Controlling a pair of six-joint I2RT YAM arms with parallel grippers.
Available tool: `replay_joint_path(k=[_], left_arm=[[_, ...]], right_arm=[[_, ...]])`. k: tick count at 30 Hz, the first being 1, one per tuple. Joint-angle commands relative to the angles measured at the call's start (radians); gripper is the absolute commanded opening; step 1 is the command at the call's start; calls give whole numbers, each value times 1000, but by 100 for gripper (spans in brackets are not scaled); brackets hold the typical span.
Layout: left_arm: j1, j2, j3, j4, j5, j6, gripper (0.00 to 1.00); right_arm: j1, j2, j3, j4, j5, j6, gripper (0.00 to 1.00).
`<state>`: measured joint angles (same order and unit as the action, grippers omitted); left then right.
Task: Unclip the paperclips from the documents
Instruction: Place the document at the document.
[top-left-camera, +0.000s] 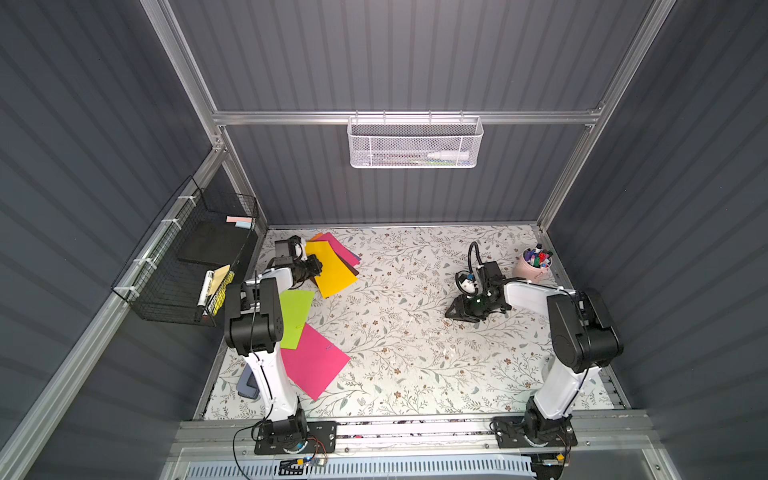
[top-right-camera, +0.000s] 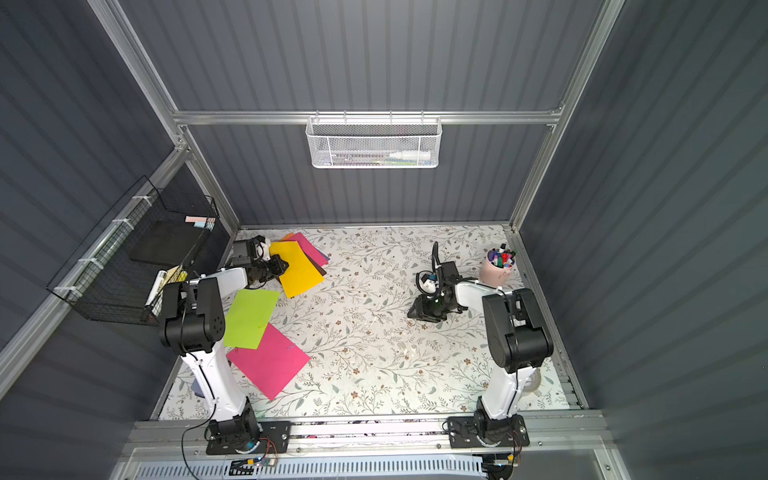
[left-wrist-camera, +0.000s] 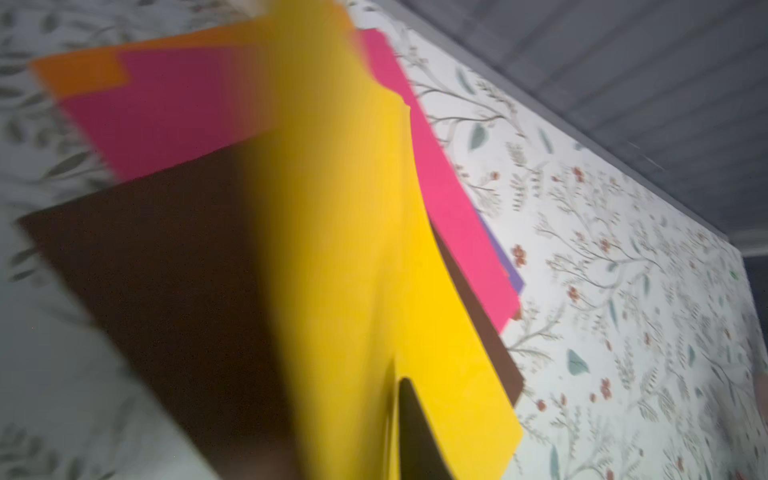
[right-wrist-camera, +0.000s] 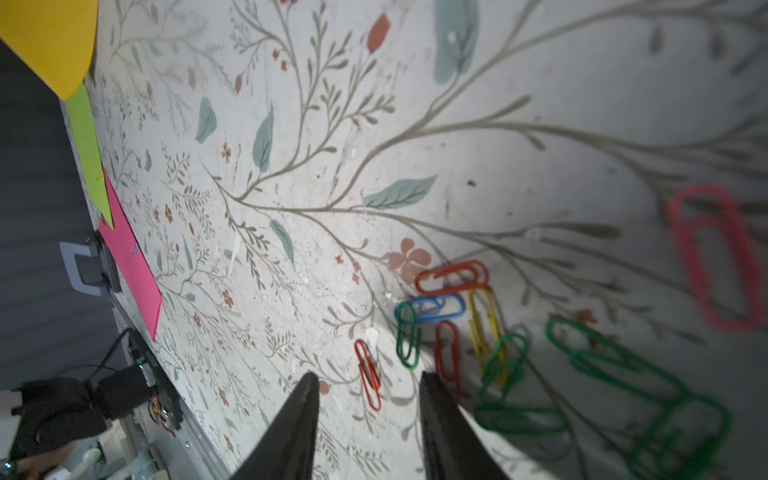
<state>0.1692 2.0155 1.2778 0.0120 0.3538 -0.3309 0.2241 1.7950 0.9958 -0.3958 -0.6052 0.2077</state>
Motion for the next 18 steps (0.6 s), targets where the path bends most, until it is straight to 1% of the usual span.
replay_joint_path(k=[1, 2, 3, 5, 8, 10, 12, 14, 16, 18], left_arm=[[11, -35, 16, -109, -221, -45, 89], [12, -65, -3, -123, -285, -60, 99], [11, -98, -23, -137, -351, -93, 100], [-5, -170, -67, -193, -401, -130, 99], [-65, -263, -129, -310, -482, -186, 100], [-104, -320, -176, -364, -519, -255, 100], [-112, -373, -237, -401, -526, -314, 98], [-133, -419, -301, -431, -484, -328, 95], [-189, -474, -350, -474, -458, -386, 94], [-263, -540, -396, -528, -435, -470, 93]], right_arm=[[20, -27, 40, -87, 41, -28, 48], [23, -34, 48, -96, 47, -34, 49], [26, -41, 55, -102, 50, -36, 50], [29, -52, 68, -112, 57, -42, 52], [32, -54, 91, -123, 51, -49, 53], [36, -51, 101, -119, 37, -48, 54], [42, -48, 106, -110, 17, -43, 54], [50, -53, 110, -105, 5, -40, 55], [54, -58, 112, -107, -5, -42, 55], [55, -65, 113, -112, -14, -48, 56]])
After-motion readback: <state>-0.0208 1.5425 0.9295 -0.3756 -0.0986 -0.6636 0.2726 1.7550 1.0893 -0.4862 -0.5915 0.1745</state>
